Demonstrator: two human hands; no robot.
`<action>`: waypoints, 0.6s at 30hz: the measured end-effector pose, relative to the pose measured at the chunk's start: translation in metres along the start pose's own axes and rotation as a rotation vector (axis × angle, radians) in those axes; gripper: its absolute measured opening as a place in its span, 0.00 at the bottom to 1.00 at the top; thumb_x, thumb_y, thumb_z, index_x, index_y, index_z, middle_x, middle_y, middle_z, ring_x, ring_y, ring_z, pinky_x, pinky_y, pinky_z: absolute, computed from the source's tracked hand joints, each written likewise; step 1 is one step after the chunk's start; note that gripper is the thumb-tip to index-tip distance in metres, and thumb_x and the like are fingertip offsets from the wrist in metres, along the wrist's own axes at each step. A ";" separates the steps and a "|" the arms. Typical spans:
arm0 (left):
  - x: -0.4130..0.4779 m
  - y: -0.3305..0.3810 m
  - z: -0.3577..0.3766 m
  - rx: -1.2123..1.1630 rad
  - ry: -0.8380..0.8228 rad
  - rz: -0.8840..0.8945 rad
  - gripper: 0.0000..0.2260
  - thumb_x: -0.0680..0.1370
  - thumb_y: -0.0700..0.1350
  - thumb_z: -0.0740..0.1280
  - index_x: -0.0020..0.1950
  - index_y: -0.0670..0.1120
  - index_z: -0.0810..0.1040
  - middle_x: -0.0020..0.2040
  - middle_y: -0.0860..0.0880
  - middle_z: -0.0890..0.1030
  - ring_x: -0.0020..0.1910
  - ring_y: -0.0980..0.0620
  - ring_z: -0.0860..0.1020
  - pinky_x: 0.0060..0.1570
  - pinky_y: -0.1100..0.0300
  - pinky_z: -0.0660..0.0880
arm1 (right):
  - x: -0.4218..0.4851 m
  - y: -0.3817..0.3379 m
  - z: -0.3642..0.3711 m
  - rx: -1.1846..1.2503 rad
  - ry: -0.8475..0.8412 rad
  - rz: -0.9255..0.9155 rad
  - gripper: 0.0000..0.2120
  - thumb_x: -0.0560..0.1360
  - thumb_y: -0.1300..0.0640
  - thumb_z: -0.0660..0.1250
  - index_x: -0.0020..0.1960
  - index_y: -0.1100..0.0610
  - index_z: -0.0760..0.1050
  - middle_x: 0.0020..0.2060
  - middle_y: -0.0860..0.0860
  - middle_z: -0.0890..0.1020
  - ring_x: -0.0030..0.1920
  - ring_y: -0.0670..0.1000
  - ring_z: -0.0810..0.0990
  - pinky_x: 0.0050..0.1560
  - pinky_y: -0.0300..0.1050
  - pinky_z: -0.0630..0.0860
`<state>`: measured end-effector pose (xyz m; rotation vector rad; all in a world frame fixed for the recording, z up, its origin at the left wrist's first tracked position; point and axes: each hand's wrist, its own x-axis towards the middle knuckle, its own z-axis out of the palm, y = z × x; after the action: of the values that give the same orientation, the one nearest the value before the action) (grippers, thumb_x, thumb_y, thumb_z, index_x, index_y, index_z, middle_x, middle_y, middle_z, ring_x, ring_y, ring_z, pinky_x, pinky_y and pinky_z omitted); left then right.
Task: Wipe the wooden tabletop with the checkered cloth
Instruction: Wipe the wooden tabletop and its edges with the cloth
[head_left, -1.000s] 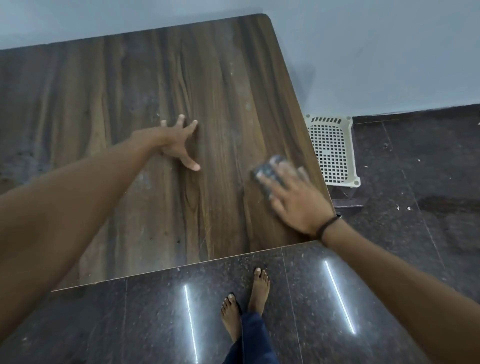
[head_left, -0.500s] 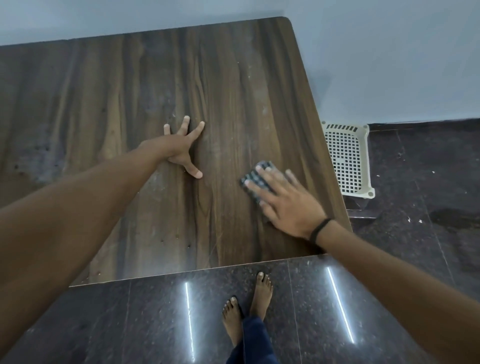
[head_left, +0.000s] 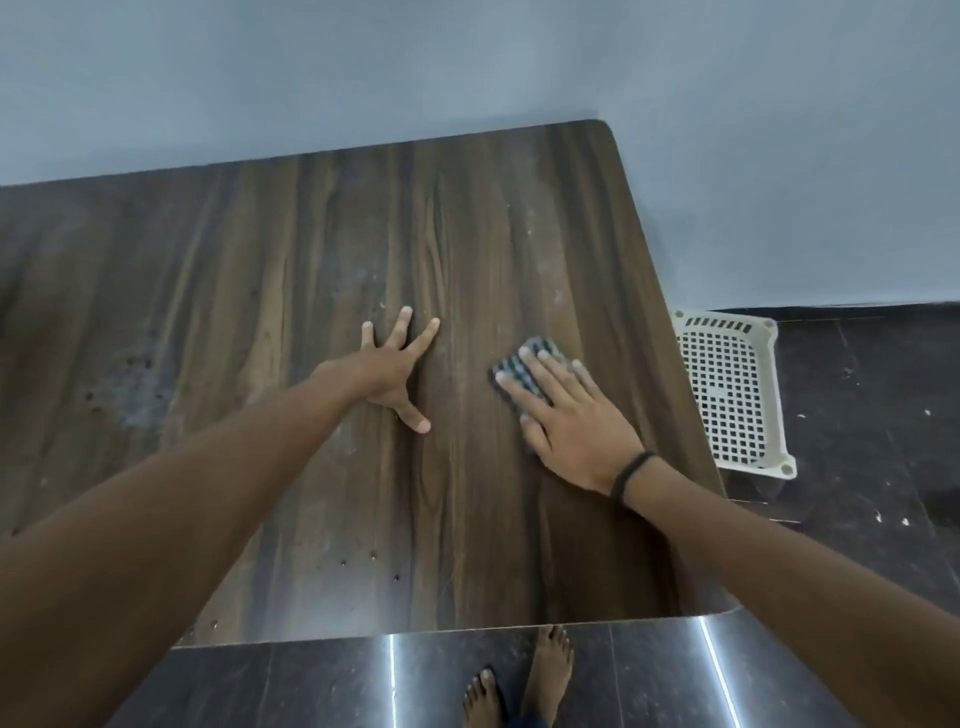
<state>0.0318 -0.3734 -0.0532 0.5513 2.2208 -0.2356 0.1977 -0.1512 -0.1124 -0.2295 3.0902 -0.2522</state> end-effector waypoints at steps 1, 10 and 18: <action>0.000 0.000 0.000 -0.007 0.007 -0.002 0.66 0.61 0.61 0.80 0.73 0.62 0.25 0.74 0.52 0.22 0.74 0.31 0.31 0.70 0.30 0.54 | -0.002 0.011 -0.004 -0.013 -0.011 -0.080 0.28 0.82 0.46 0.48 0.82 0.46 0.55 0.81 0.55 0.57 0.80 0.57 0.55 0.78 0.63 0.55; 0.000 0.003 -0.002 -0.008 -0.018 -0.018 0.66 0.63 0.61 0.80 0.73 0.61 0.23 0.73 0.52 0.21 0.73 0.30 0.31 0.69 0.30 0.56 | 0.039 0.032 -0.004 0.026 0.035 -0.003 0.28 0.82 0.46 0.48 0.81 0.47 0.57 0.80 0.56 0.59 0.80 0.59 0.57 0.77 0.65 0.55; 0.012 -0.008 -0.016 -0.079 -0.005 -0.002 0.66 0.61 0.62 0.80 0.74 0.62 0.26 0.74 0.55 0.23 0.73 0.32 0.30 0.70 0.29 0.54 | 0.068 0.046 -0.006 0.030 0.024 -0.067 0.28 0.82 0.46 0.47 0.81 0.45 0.56 0.81 0.54 0.57 0.80 0.56 0.55 0.78 0.64 0.54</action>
<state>0.0104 -0.3718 -0.0525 0.5050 2.2154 -0.1497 0.1233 -0.1157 -0.1151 -0.3323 3.1030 -0.3055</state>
